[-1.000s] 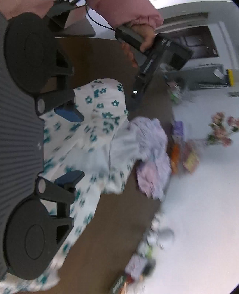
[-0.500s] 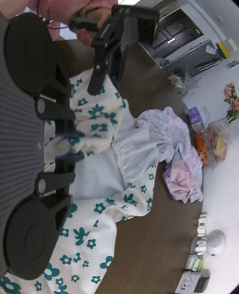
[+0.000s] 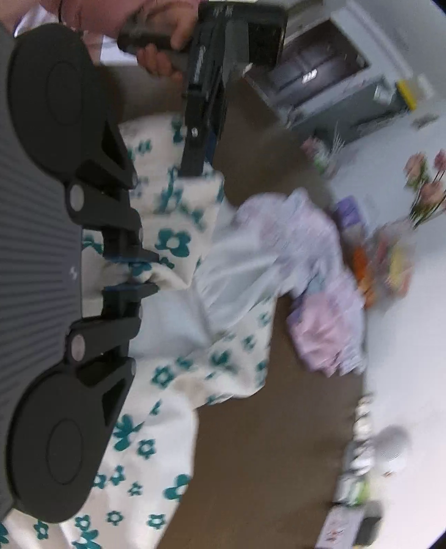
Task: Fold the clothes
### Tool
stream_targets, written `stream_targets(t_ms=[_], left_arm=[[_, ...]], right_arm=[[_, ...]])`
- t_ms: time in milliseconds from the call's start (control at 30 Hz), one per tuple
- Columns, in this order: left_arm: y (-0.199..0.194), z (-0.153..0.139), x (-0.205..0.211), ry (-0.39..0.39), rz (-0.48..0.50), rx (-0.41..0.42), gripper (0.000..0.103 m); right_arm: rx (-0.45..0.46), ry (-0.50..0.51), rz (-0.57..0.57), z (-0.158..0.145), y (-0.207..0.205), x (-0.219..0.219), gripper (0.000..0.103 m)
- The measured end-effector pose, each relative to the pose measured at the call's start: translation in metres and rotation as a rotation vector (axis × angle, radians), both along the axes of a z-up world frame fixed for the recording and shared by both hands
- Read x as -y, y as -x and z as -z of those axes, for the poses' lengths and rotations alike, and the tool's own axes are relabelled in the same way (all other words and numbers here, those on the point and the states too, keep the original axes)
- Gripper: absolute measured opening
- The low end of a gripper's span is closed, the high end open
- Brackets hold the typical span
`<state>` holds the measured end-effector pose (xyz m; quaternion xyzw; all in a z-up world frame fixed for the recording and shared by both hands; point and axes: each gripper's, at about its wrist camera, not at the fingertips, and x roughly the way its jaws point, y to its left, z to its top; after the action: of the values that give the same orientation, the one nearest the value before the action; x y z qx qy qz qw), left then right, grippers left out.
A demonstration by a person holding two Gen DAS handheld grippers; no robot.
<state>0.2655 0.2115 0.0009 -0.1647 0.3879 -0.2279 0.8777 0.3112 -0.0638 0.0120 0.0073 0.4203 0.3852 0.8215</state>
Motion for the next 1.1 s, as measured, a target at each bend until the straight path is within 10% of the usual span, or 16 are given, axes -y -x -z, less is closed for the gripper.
stream_targets(t_ms=[167, 333, 433, 667, 767, 1100], left_arm=[[0.014, -0.01, -0.013, 0.008, -0.103, 0.03, 0.058], [0.039, -0.059, 0.006, -0.055, -0.088, 0.21, 0.059], [0.045, -0.073, 0.053, -0.112, 0.094, 0.294, 0.071], [0.044, -0.029, 0.187, -0.308, 0.467, 0.272, 0.054], [0.041, -0.008, 0.208, -0.376, 0.448, 0.276, 0.05], [0.015, 0.009, 0.171, -0.279, 0.266, 0.214, 0.033]], right_arm=[[0.001, -0.098, 0.103, -0.012, 0.003, 0.029, 0.067], [0.182, -0.188, 0.271, -0.064, 0.047, 0.108, 0.068], [0.297, -0.043, 0.388, -0.075, 0.083, 0.146, 0.069], [0.275, 0.162, 0.354, -0.033, 0.123, 0.153, 0.054], [0.276, 0.209, 0.299, -0.017, 0.122, 0.134, 0.034], [0.297, 0.211, 0.341, 0.011, 0.128, 0.163, 0.03]])
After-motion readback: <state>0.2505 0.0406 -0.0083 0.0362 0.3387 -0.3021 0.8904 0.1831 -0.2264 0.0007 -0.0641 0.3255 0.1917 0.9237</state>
